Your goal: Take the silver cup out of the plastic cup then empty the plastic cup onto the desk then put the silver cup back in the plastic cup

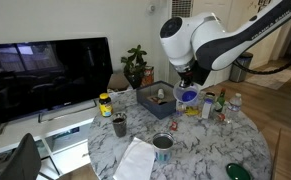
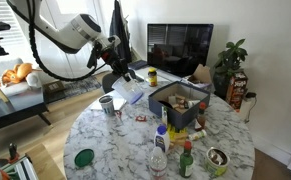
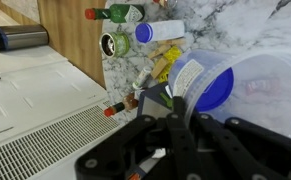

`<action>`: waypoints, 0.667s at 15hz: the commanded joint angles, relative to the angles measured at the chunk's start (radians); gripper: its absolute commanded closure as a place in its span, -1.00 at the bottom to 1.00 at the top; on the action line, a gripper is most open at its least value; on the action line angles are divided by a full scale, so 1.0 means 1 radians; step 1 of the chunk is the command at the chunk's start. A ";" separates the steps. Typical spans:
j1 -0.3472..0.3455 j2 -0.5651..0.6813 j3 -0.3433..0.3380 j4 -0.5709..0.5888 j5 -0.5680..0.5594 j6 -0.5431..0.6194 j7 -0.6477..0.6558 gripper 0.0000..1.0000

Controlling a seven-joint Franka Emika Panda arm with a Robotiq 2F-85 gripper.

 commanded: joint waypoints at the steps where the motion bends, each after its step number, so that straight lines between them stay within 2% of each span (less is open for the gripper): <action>1: -0.013 0.001 -0.018 -0.014 0.079 0.094 -0.058 0.97; 6: -0.053 0.027 -0.056 -0.083 0.261 0.392 -0.197 0.97; 10: -0.082 0.070 -0.081 -0.147 0.430 0.533 -0.449 0.97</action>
